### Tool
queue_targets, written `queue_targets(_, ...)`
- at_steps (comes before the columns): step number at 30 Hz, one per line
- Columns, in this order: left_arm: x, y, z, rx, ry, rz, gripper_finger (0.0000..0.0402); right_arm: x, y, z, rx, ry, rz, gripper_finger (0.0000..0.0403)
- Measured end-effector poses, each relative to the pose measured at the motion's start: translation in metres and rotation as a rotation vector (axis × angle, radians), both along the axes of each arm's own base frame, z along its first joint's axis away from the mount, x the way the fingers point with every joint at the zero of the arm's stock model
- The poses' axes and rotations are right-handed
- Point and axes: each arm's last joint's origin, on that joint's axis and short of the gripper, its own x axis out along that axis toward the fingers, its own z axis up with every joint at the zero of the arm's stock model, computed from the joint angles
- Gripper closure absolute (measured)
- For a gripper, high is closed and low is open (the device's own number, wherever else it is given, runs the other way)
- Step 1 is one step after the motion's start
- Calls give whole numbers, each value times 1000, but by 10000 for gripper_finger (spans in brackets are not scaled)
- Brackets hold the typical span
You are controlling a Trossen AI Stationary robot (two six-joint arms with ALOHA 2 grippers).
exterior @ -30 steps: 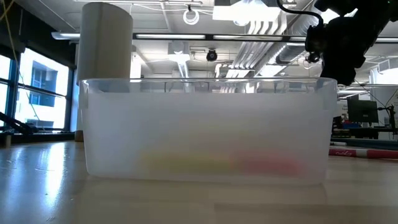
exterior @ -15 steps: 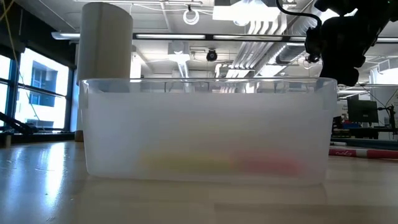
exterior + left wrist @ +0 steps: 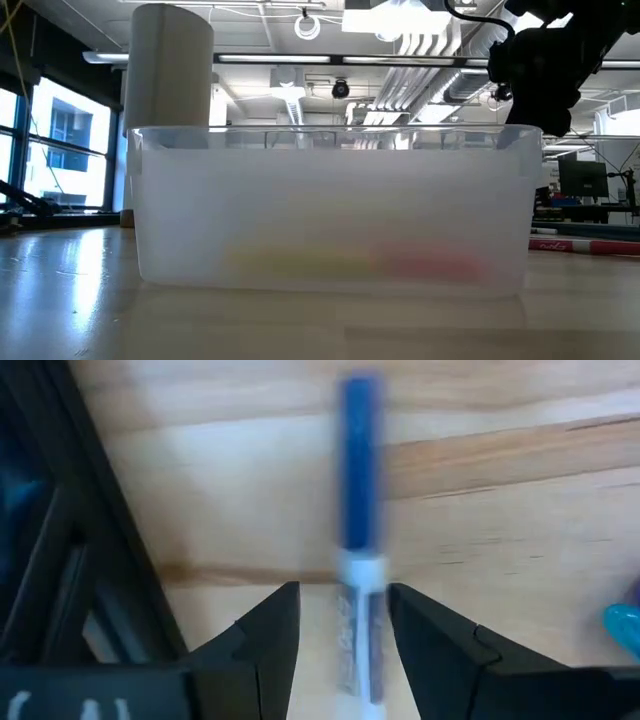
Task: Pick & Place Markers
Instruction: Put the dark blue marker pen into the yellow bin
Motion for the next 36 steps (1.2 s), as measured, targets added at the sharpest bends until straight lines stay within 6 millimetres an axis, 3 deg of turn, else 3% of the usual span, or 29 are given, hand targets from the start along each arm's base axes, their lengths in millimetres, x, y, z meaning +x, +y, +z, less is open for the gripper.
queue_targets(10, -2, 3, -5, 1, -13, 7, 246, 1, 0, 0, 0, -6, 4, 402)
queue_targets(13, -2, 3, -8, -12, -27, 2, 271, 1, 0, 0, 0, -6, 4, 402)
queue_targets(19, -4, 6, -13, -9, -32, 4, 379, 1, 0, 0, -11, -3, 19, 402)
queue_targets(26, -6, 8, -13, 31, -19, -7, 376, 1, 0, 0, -28, 2, 52, 402)
queue_targets(32, -6, 11, 8, 159, 5, -23, 382, 1, 0, 0, -62, 12, 96, 402)
queue_targets(36, 4, 2, 42, 177, -10, -44, 381, 1, 0, 1, -86, 15, 125, 401)
